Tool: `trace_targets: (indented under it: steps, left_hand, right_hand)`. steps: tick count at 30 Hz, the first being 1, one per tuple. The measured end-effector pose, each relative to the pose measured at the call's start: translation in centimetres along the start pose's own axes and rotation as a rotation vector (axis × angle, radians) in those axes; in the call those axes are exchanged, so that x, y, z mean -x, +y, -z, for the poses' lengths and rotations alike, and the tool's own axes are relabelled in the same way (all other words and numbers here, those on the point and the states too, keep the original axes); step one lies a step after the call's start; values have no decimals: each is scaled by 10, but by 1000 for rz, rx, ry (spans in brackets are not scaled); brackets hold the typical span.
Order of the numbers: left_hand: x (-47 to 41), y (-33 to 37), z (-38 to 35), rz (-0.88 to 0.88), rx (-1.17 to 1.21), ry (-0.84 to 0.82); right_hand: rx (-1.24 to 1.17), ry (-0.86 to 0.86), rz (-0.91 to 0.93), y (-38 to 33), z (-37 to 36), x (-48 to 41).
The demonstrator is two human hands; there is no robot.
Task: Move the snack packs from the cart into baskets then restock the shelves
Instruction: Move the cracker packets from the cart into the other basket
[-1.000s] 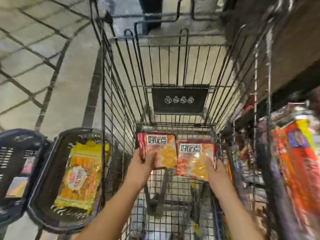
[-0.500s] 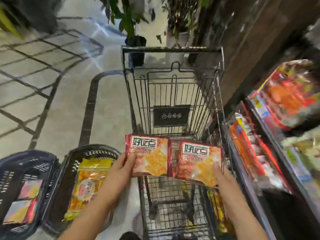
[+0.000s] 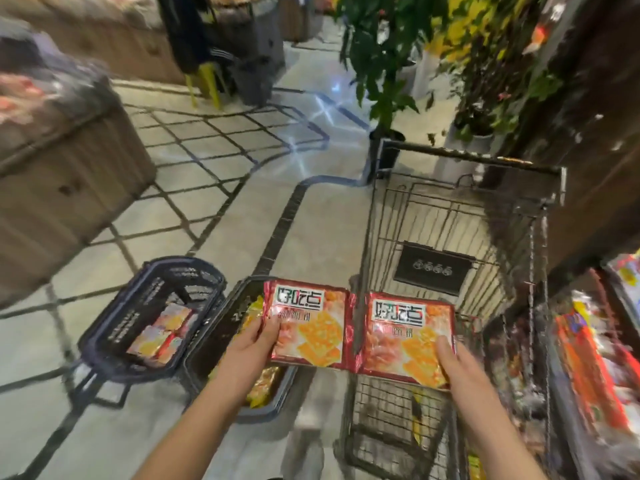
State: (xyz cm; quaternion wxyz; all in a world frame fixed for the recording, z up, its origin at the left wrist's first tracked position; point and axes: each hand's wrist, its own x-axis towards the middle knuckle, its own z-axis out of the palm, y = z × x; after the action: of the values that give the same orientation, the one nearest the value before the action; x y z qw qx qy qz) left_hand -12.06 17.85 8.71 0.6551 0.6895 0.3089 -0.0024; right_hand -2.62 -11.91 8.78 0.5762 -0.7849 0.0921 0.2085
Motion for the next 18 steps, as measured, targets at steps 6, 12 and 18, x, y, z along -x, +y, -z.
trace_targets:
  steps: [6,12,18]
  left_hand:
    - [88,-36,47,17,102,229]
    - [166,-68,95,71,242,406]
    - [213,-113,182,69,285,557]
  right_hand:
    - [40,-212,65,17,-46,29]
    - [53,-405,83,28,-112,70]
    - [90,-525,105,9,-194,119]
